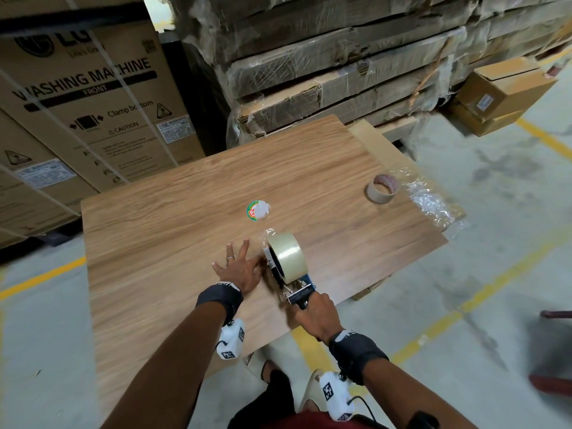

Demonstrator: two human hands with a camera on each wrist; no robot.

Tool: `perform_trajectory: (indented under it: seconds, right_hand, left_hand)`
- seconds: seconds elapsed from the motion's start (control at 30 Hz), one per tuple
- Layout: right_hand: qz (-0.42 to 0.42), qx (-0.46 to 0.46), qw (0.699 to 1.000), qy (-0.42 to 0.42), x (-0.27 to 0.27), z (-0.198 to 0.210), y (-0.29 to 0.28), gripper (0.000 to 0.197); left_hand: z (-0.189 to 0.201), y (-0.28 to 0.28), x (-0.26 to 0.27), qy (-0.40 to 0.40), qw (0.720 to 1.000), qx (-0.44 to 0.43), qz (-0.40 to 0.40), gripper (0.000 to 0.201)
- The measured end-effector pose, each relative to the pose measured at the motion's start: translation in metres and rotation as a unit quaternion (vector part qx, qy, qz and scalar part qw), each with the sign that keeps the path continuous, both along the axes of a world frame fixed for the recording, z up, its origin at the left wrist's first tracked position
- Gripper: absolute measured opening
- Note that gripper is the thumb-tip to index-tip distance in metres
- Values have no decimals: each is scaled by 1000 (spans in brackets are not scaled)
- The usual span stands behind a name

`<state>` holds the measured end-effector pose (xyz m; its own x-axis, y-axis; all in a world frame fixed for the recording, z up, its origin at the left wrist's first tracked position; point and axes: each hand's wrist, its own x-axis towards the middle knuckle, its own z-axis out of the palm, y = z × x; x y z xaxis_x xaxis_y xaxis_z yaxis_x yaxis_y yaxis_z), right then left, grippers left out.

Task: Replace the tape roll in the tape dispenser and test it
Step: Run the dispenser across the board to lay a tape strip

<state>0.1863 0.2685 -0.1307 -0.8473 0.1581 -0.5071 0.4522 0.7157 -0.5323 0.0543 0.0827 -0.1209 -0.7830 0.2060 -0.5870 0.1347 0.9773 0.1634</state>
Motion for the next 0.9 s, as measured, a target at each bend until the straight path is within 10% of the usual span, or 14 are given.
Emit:
perform_trajectory:
  seconds: [0.9]
  right_hand:
    - [-15,-17,1000,16,42,-7,9,30]
  left_hand:
    - [-19,8,59,39,999,-20,-7,62]
